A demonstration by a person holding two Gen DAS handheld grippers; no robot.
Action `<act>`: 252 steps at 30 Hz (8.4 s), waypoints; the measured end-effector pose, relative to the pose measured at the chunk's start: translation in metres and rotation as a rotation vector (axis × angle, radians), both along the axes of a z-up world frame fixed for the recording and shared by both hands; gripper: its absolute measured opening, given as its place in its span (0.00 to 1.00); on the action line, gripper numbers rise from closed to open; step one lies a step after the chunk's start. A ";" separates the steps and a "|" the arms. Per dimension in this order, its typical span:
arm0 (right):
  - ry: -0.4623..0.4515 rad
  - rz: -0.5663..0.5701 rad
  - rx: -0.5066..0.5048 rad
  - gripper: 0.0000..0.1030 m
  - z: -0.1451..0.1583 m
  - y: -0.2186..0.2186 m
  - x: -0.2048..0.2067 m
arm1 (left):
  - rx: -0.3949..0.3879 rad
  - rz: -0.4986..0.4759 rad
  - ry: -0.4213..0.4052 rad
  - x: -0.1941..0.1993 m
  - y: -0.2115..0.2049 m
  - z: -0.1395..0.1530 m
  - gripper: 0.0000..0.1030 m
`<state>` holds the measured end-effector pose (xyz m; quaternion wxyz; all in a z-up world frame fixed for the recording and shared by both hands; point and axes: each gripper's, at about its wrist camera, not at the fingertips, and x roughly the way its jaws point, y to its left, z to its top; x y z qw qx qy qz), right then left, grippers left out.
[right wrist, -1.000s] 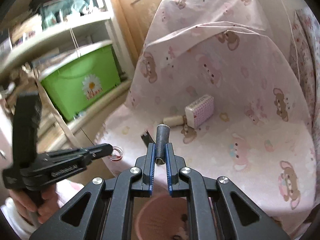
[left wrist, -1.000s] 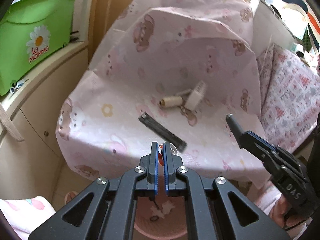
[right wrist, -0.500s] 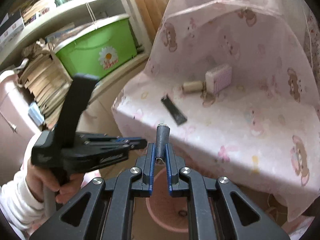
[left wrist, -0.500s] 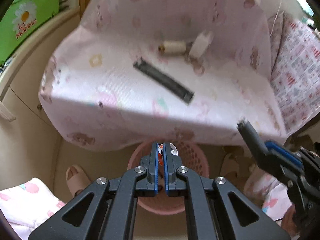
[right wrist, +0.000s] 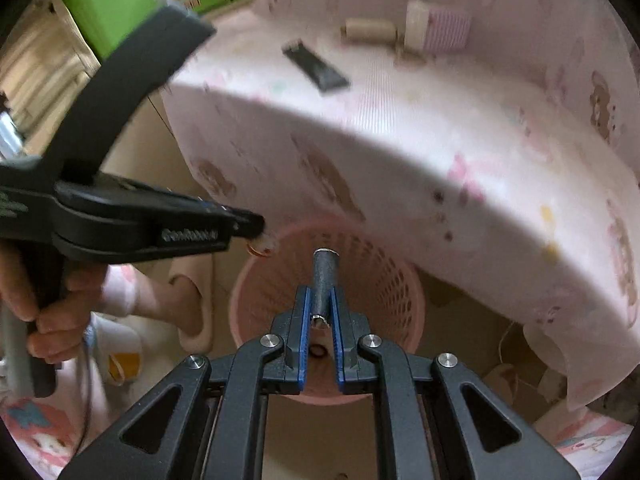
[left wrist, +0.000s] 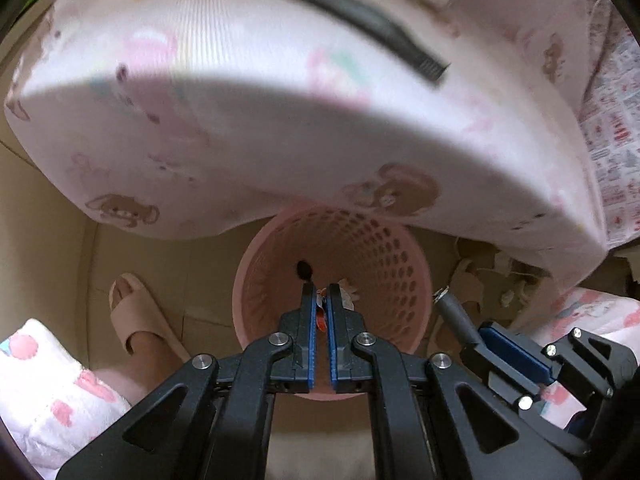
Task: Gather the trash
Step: 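Carry button and cylinder down over the pink wastebasket with both tools, then open both tools to drop button and cylinder into the wastebasket, then move both tools back up toward the items on the seat, then grasp the white-pink printed box with the right tool, then grasp the cream thread spool with the left tool while the right tool holds the box, then carry spool and box down over the wastebasket with both tools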
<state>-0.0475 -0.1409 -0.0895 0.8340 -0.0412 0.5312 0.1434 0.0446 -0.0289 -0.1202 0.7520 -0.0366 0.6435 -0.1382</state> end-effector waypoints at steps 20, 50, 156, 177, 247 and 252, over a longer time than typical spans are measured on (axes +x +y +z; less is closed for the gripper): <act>0.237 -0.031 -0.210 0.11 -0.119 0.016 0.021 | 0.140 0.069 0.292 0.001 0.007 -0.109 0.04; 0.246 -0.110 -0.217 0.54 -0.125 0.007 0.029 | 0.128 0.158 0.330 0.005 0.020 -0.108 0.55; -0.371 -0.318 0.111 0.27 0.133 -0.112 0.040 | 0.096 0.082 -0.623 0.007 -0.001 0.100 0.95; -0.445 -0.448 -0.043 0.27 0.121 -0.138 0.053 | 0.112 0.269 -0.353 0.136 -0.054 0.095 0.90; -0.191 -0.164 0.126 0.27 0.071 -0.052 -0.010 | -0.063 0.115 -0.341 -0.035 0.021 0.085 0.51; -0.136 -0.135 0.068 0.27 0.050 -0.039 -0.006 | -0.056 0.096 -0.264 -0.034 0.016 0.062 0.51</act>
